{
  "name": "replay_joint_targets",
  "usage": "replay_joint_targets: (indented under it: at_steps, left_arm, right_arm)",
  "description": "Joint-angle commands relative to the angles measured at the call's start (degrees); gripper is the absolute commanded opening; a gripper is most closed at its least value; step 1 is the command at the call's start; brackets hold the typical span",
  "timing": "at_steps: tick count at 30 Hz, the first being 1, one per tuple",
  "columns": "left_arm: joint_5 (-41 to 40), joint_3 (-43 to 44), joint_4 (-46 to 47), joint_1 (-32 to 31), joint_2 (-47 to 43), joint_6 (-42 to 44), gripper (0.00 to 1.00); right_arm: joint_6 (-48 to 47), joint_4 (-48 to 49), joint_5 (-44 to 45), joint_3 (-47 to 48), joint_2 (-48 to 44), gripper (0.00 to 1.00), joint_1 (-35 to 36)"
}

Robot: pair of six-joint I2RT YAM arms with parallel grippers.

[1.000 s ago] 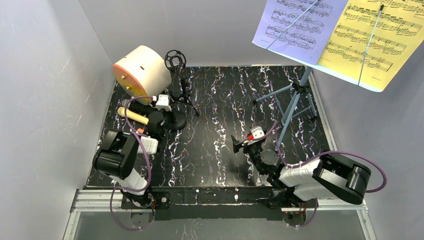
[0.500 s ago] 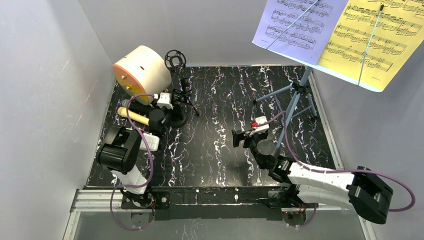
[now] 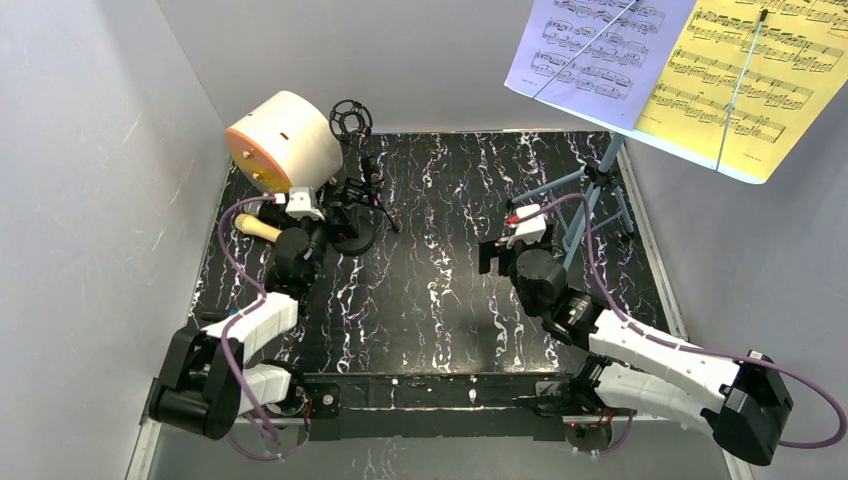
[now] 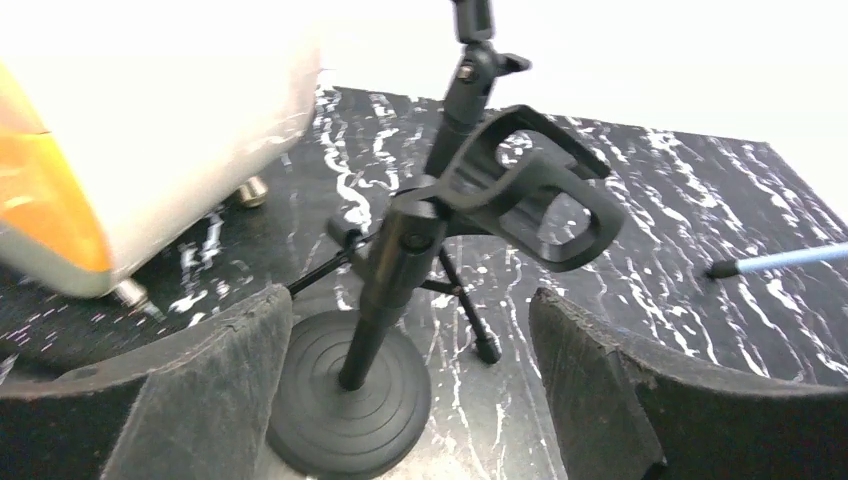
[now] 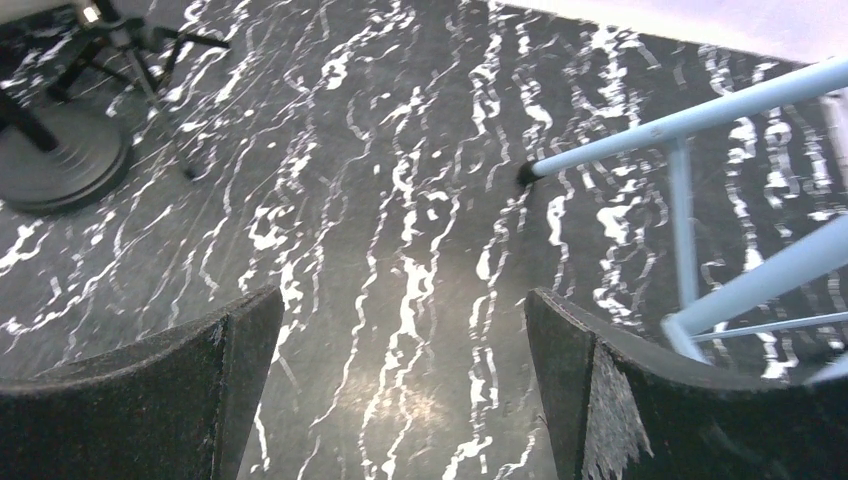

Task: Pack up the instrument practice props
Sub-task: Move the microphone stand to the center of the board, then adjust the music stand at the center of the board.

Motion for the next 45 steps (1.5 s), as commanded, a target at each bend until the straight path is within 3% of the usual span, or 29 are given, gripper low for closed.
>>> replay_joint_targets:
  at_steps: [1, 5, 9, 19, 26, 37, 45]
  left_arm:
    - [-12.07, 4.48, -17.51, -3.84, -5.88, 0.52, 0.88]
    - [-23.07, 10.83, -31.24, -8.49, -10.55, 1.8, 0.96]
    - [-29.67, 13.25, -36.57, -12.27, -13.98, 3.57, 0.98]
    - [-28.62, 12.81, -36.0, -15.06, -18.41, 4.4, 0.98]
    - [-28.92, 12.56, -35.89, -15.34, -19.08, 5.2, 0.98]
    - [-28.1, 12.28, -35.44, -15.52, -19.02, 5.91, 0.98]
    - [-27.92, 12.24, -35.03, -15.6, -18.93, 6.7, 0.98]
  right_arm:
    - [-5.72, -2.78, 6.34, 6.04, -0.53, 0.98, -2.08]
    - [-11.14, 0.71, 9.95, 9.13, -0.35, 0.97, -5.36]
    - [-16.47, 7.83, 14.5, 9.85, -0.97, 0.96, -8.46]
    - [-30.13, 29.43, 19.37, 6.04, -2.97, 0.93, -17.06]
    - [-19.06, 18.46, 13.53, 8.66, -1.26, 0.93, -28.89]
    - [-14.57, 29.21, -8.84, 5.78, 2.44, 0.93, -41.37]
    - [-16.29, 39.39, -12.31, 4.56, 3.04, 0.92, -42.24]
